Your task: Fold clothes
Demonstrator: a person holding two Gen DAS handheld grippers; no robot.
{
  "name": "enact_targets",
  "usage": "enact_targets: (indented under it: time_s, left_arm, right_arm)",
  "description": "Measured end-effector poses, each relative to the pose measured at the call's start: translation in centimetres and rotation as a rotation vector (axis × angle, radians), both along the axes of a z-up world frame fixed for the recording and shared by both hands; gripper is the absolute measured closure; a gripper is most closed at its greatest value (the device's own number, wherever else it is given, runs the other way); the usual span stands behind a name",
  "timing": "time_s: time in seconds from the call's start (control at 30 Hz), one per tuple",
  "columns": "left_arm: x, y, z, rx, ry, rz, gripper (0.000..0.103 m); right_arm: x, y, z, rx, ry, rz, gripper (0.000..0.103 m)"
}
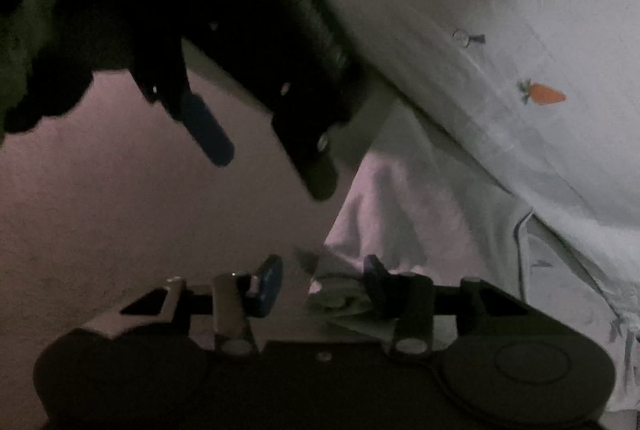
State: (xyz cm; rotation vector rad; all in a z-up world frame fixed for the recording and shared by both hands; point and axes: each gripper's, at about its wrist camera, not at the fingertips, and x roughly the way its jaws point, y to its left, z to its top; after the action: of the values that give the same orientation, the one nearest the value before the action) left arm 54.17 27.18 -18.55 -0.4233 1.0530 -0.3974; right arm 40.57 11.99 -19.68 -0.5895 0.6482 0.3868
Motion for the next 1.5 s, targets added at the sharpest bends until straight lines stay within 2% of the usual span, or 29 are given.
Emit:
enact_targets:
  time_s: [0.2,0.27,0.33,0.47,0.53,0.57,0.6,0.67,0.8,0.9,1.0,1.17,1.3,1.4,1.5]
  left_arm:
    - [2.8,-0.7,-0.5,-0.01,-0.022,-0.021,0.023]
    - [4.3,-1.2,-0.7,-0.001,-0.03,-0.025,0.023]
    - [6.3,-1.7,-1.1,0.005,-0.033,-0.023,0.023]
    - [10.9,-2.8,-2.1,-0.008,-0.007,-0.013,0.023]
    - [12.2,-3.0,-2.1,-0.03,-0.013,0.018,0.036]
    - [12.7,-3.2,-2.2,-0.036,-0.007,0.035,0.048]
    - [13.1,-3.2,-2.5,-0.038,0.007,0.053,0.066]
    - [13.7,-3.5,-3.1,-0.05,0.039,0.077,0.091]
    - [13.4,-4.0,-2.3,-0.106,0.02,0.086,0.094]
    - [13.1,-4.6,0.3,-0.177,-0.042,0.075,0.095]
    - [13.0,-6.5,3.9,-0.198,-0.111,0.059,0.095]
    - [13.2,-13.6,9.4,-0.193,-0.222,0.02,0.095]
    - [13.9,-22.9,12.0,-0.146,-0.277,-0.004,0.095]
    - [15.1,-30.7,11.8,-0.125,-0.268,-0.018,0.094]
    - [16.8,-38.2,9.5,-0.066,-0.238,-0.036,0.09]
  right_arm:
    - [1.8,-1.2,-0.7,0.001,0.011,-0.093,0.057]
    - [1.8,-1.2,-0.8,0.003,0.014,-0.076,0.058]
    - [2.0,-1.0,-0.7,0.009,0.035,-0.044,0.082]
    - [2.9,-1.4,-0.3,0.047,0.077,-0.059,0.092]
    - [3.7,-2.3,0.3,0.111,0.126,-0.083,0.095]
    - [4.1,-3.0,0.7,0.156,0.151,-0.105,0.095]
    - [4.4,-3.8,1.2,0.207,0.17,-0.131,0.095]
    - [5.1,-5.4,2.3,0.321,0.199,-0.188,0.095]
    - [5.3,-8.7,4.8,0.52,0.204,-0.275,0.096]
    - [5.0,-11.6,7.0,0.65,0.182,-0.298,0.096]
    - [4.9,-15.9,8.3,0.795,0.156,-0.338,0.096]
    - [5.0,-24.9,10.4,0.96,0.081,-0.381,0.096]
    - [5.8,-33.7,11.2,1.05,0.036,-0.417,0.096]
    - [7.0,-40.9,10.5,1.074,0.032,-0.483,0.096]
    - [8.7,-47.1,8.0,1.074,0.053,-0.566,0.096]
